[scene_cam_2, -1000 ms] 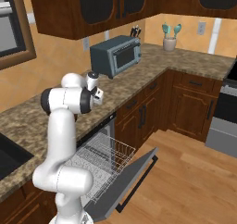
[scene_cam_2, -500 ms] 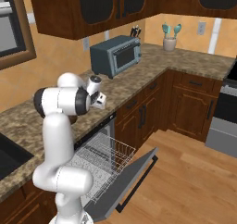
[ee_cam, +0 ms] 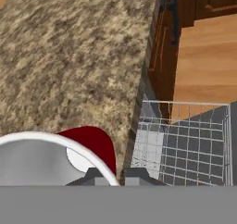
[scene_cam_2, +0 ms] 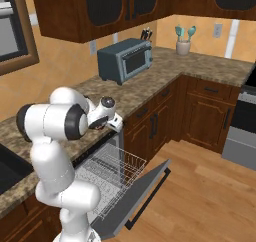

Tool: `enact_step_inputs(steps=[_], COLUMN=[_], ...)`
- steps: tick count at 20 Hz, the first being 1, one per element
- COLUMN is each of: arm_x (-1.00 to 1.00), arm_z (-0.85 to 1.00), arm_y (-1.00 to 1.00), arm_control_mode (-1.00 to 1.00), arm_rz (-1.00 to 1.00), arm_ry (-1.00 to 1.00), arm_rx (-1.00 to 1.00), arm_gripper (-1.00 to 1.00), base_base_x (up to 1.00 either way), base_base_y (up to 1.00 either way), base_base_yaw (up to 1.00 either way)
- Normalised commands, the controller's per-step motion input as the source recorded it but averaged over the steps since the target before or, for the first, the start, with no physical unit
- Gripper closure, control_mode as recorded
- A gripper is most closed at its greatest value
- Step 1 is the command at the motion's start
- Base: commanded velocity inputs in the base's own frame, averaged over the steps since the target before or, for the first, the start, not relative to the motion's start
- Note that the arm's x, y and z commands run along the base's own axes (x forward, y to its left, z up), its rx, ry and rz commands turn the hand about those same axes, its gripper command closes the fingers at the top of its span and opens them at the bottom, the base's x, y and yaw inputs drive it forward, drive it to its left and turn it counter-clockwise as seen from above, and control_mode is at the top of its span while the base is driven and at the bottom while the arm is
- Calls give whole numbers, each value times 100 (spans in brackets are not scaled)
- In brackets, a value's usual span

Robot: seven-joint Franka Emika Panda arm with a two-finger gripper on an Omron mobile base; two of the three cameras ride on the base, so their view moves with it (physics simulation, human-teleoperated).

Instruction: Pick up the cup and bowl from the counter, place them in the dishwasher, and close the dishwasher door.

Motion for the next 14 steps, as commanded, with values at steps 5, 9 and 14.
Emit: enact_step_inputs(steps=[5,9,14], arm_x=[-82,-40,-10], arm_z=[93,74,11], arm_y=[-58,-29,-26], arm_control_mode=[-100,-100,-100], arm_rz=[-7,-5,-5], arm_ry=[1,15,23], arm_rx=[9,15,1], arm_gripper=[100,100,100], base_base_x=[0,0,0], base_base_y=[0,0,0], base_base_yaw=[0,0,0])
